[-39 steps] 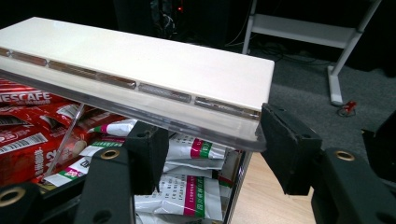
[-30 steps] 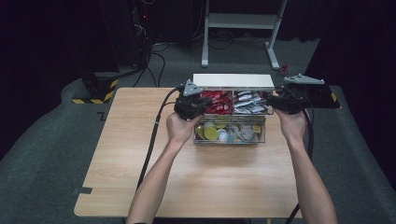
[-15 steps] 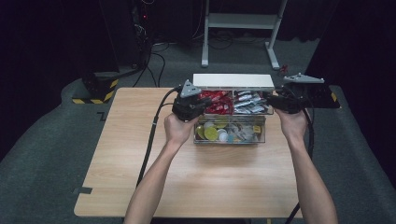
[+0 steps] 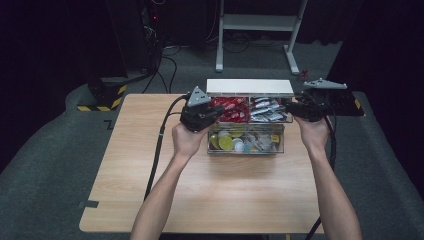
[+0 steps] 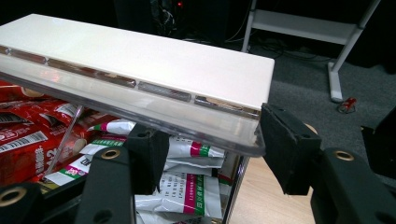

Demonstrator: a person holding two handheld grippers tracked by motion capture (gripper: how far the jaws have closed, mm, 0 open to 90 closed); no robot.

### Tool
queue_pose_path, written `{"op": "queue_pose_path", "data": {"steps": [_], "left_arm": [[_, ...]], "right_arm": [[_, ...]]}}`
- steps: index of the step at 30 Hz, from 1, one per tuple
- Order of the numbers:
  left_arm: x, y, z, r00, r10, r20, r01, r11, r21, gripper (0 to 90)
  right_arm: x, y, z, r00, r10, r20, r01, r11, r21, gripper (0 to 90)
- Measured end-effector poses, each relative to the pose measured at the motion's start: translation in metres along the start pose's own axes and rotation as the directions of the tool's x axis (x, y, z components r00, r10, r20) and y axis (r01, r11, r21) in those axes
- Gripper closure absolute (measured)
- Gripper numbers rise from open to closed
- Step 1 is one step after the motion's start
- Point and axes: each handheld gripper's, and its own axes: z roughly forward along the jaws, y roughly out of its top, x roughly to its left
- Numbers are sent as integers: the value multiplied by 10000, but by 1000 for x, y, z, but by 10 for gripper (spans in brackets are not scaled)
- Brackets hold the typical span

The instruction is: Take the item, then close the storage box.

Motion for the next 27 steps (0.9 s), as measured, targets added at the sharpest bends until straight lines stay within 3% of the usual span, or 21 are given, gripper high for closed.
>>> {"op": "queue_pose_path", "data": {"steps": [27], "left_arm": [[1, -7, -30, 9999, 110, 81, -108, 9995, -280, 863]], "right_arm": [[0, 0, 0, 10000, 14, -17, -14, 10000, 48, 438]]}}
